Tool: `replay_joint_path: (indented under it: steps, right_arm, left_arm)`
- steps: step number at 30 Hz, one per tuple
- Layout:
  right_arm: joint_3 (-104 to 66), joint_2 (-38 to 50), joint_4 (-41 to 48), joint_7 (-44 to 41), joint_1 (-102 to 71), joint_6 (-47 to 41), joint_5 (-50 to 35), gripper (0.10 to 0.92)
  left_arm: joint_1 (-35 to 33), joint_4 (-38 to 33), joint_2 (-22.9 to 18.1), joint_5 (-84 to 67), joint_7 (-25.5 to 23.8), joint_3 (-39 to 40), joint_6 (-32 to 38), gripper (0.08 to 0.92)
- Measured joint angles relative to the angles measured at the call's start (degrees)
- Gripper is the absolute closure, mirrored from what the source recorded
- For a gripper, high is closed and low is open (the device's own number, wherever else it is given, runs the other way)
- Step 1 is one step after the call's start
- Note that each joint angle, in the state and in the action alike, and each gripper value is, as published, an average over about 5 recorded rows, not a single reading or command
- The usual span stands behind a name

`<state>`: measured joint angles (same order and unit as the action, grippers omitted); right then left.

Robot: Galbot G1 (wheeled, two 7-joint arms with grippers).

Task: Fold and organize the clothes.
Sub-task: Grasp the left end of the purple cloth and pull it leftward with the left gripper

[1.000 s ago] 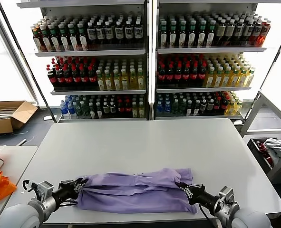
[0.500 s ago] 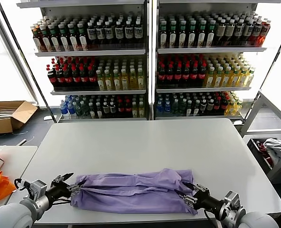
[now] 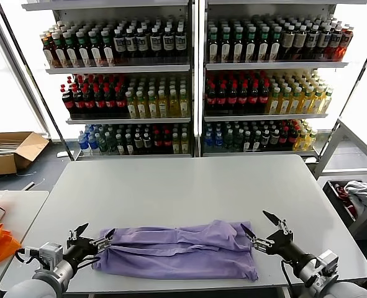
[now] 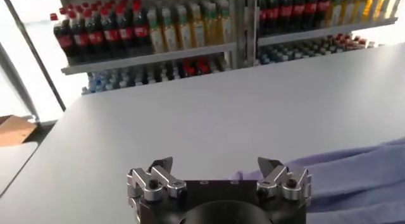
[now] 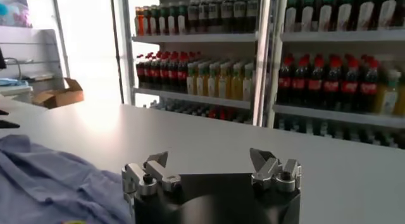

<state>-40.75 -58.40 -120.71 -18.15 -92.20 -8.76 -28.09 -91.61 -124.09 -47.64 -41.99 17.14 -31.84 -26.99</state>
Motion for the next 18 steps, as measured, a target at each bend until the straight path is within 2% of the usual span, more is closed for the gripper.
replay_joint_path:
  steps: [6, 11, 13, 18]
  right_arm:
    - [-2.4, -1.0, -0.5, 0.4, -2.1, 2.2, 0.1, 0.203]
    - [-4.0, -1.4, -0.6, 0.5, -3.2, 3.4, 0.1, 0.203]
    - [-4.5, -1.5, -0.6, 0.5, -3.6, 3.7, 0.0, 0.203]
    - [-5.7, -1.7, -0.3, 0.3, -4.7, 4.4, -0.1, 0.203]
  left_arm:
    - [-0.6, 0.1, -3.8, -1.3, 7.3, 2.0, 0.9, 0.177]
    - [-0.3, 0.6, -5.4, -2.9, 10.8, 3.1, 0.9, 0.184]
    - [-0.2, 0.8, -6.0, -3.5, 11.8, 3.5, 0.9, 0.211]
    - [-0.1, 1.4, -7.5, -5.2, 13.7, 4.5, 0.7, 0.349]
